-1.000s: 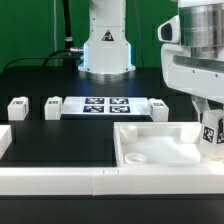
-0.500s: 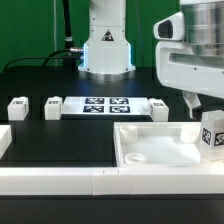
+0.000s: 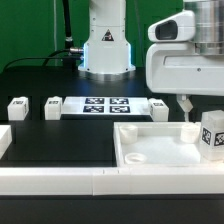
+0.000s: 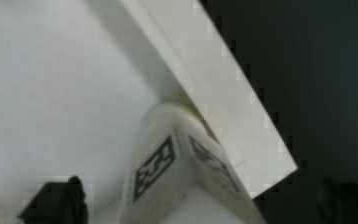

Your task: Assemble square table

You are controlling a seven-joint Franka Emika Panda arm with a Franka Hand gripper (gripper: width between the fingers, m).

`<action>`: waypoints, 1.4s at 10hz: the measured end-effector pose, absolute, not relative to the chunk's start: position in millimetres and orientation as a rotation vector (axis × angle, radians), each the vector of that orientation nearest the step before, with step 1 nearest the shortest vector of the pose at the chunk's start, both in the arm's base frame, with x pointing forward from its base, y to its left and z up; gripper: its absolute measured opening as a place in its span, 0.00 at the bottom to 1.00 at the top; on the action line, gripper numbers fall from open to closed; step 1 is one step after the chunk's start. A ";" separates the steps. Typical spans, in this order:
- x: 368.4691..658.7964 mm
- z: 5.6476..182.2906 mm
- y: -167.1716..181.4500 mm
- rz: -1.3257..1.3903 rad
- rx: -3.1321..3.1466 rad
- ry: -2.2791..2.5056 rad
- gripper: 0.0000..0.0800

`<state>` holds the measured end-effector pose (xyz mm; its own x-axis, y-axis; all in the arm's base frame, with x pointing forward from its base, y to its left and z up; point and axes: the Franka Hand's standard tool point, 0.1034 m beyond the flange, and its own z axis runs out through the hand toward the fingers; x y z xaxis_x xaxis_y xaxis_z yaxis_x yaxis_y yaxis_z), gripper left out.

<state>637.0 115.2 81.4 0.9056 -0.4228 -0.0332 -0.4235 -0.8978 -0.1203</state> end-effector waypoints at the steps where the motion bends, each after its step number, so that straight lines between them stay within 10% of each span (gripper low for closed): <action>1: 636.7 81.4 116.0 -0.002 -2.982 0.511 0.81; 7: 641.6 85.1 106.6 -0.040 -3.032 -0.208 0.81; 10: 642.3 85.7 106.6 -0.042 -3.032 -0.205 0.36; 14: 642.4 85.7 106.5 -0.034 -3.034 -0.030 0.36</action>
Offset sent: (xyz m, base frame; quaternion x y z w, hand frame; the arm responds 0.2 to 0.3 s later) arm 0.0060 -0.0001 0.0057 -0.0151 -0.0134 -0.2046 0.9786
